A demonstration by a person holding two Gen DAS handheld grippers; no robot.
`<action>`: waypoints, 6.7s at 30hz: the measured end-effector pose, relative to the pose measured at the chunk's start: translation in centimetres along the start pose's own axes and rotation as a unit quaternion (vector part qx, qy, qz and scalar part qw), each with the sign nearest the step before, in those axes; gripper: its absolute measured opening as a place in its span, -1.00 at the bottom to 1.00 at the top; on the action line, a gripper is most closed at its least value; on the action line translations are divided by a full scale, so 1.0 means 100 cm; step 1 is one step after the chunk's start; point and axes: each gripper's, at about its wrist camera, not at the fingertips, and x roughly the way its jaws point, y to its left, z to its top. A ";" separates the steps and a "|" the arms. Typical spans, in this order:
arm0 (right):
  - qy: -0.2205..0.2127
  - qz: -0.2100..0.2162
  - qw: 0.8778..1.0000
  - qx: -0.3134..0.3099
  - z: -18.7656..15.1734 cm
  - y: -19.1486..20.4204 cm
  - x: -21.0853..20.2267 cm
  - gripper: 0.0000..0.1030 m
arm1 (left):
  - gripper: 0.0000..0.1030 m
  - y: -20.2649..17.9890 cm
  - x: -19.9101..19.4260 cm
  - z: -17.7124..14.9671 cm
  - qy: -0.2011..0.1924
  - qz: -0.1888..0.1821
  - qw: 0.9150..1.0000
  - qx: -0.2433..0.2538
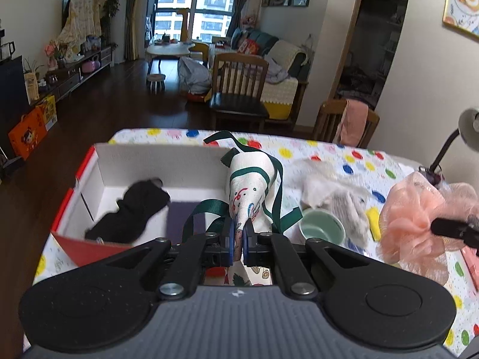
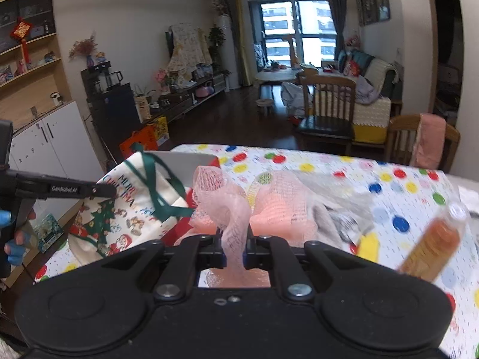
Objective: Organize soft objects
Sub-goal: 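Carry the cloth bag with the left gripper while the right gripper carries the pink puff into the box, then open the left gripper releasing the bag while the right gripper releases the puff in the box, then withdraw both tools from the box back over the table, then grasp the clear plastic bag with the left gripper while the right gripper grasps the yellow sponge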
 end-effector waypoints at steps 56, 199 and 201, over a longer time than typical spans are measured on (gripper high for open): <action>0.115 -0.030 0.990 -0.074 0.052 0.171 0.256 -0.84 | -0.89 0.179 0.134 0.051 0.049 -0.006 0.998 0.025; 0.070 -0.279 0.945 0.152 -0.096 -0.173 0.179 -0.21 | 0.24 -0.182 0.187 -0.121 0.128 -0.096 0.979 0.123; 0.072 -0.279 0.946 0.147 -0.096 -0.172 0.178 -0.24 | 0.10 -0.182 0.187 -0.120 0.130 -0.104 0.979 0.116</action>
